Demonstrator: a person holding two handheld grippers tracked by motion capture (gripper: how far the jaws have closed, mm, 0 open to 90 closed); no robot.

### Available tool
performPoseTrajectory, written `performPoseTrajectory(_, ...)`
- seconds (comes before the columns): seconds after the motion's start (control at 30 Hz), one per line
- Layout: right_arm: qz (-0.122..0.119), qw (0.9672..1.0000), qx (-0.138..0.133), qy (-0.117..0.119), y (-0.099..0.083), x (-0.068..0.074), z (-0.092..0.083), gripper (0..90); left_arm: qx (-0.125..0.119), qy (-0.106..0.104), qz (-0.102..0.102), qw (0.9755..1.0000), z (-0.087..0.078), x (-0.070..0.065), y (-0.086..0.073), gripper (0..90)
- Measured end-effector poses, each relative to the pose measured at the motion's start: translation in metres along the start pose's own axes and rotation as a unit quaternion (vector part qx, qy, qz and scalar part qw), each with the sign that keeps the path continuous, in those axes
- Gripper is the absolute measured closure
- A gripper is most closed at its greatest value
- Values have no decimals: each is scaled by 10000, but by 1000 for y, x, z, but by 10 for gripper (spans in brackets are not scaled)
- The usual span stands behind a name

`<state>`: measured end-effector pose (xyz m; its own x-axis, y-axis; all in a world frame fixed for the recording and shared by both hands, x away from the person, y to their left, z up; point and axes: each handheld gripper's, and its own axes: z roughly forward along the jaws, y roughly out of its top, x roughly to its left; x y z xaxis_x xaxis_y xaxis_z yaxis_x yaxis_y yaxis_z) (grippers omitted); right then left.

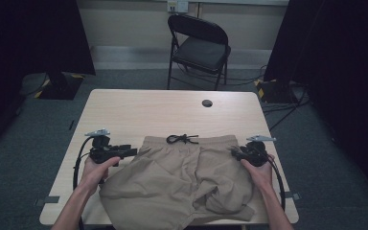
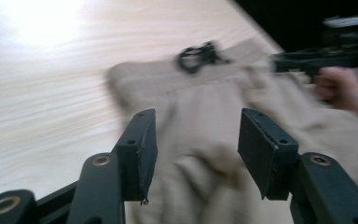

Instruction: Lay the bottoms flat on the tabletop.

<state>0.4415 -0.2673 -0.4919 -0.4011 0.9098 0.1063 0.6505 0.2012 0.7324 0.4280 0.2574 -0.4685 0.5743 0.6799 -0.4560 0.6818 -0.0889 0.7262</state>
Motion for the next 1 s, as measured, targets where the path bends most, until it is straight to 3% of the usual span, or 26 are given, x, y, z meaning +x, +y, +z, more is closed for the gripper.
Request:
performPoseTrajectory(0.03, -37, 10000, -11, -6, 0, 1, 0, 521, 70, 94, -92, 9999, 7, 5, -2, 465)
performPoseTrajectory(0.13, -69, 10000, -1, -21, 0, 3, 1, 550, 163, 258, -102, 9995, 18, 10, -5, 444)
performPoseTrajectory(0.17, -128, 9999, -20, -42, -1, 4, 1, 603, 239, 413, -80, 9988, 24, 11, -6, 423)
performPoseTrajectory(0.23, -146, 9999, -10, -35, -1, 5, 1, 640, 256, 372, -88, 9989, 26, 10, -7, 419)
performPoseTrajectory(0.27, -126, 9999, -18, 43, -1, 4, 1, 719, 311, 443, -7, 9985, 30, 7, -7, 391)
performPoseTrajectory(0.33, -133, 9999, -8, 86, -1, 4, 0, 762, 341, 431, 10, 9985, 33, 6, -7, 397)
performPoseTrajectory(0.37, -114, 9997, -22, 199, -2, 4, 1, 835, 358, 485, 110, 9981, 38, 5, -8, 416)
performPoseTrajectory(0.43, -103, 9997, -30, 215, -1, 4, 1, 849, 339, 467, 87, 9983, 40, 4, -7, 424)
performPoseTrajectory(0.5, -8, 9995, -63, 316, -1, 4, 3, 875, 350, 487, 293, 9978, 47, -1, -7, 510)
performPoseTrajectory(0.53, -17, 9994, -66, 330, -1, 4, 4, 877, 352, 577, 332, 9972, 49, -3, -7, 566)
performPoseTrajectory(0.57, -13, 9994, -61, 332, 0, 5, 4, 879, 424, 495, 316, 9974, 52, -5, -8, 617)
performPoseTrajectory(0.6, 8, 9993, -73, 364, 0, 5, 4, 880, 447, 470, 387, 9971, 53, -5, -9, 741)
performPoseTrajectory(0.7, 140, 9988, -188, 428, 2, 4, 1, 883, 338, 395, 248, 9983, 51, -4, -9, 878)
performPoseTrajectory(0.87, 205, 9974, -423, 537, 10, 4, -8, 883, 98, 227, 266, 9993, 38, -7, -3, 889)
performPoseTrajectory(0.93, 137, 9970, -509, 570, 19, 8, -14, 883, -121, 183, 351, 9991, 27, -13, 6, 889)
performPoseTrajectory(1.0, 103, 9964, -596, 600, 24, 11, -17, 884, -126, 162, 380, 9991, 25, -14, 8, 889)
